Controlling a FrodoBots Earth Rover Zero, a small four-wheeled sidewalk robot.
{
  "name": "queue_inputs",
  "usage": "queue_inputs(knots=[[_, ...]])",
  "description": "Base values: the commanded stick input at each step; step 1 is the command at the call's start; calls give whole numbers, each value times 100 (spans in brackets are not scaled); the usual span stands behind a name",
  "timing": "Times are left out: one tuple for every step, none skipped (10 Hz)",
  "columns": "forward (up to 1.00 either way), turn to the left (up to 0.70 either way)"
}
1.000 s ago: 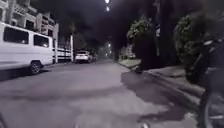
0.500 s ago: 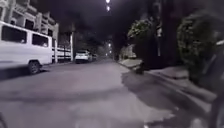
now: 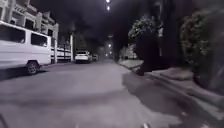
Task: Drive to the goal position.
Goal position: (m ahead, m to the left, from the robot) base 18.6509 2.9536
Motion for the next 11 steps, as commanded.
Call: queue_inputs(knots=[[50,0],[50,0],[50,0],[50,0],[50,0],[50,0],[50,0],[50,0],[50,0],[50,0],[50,0]])
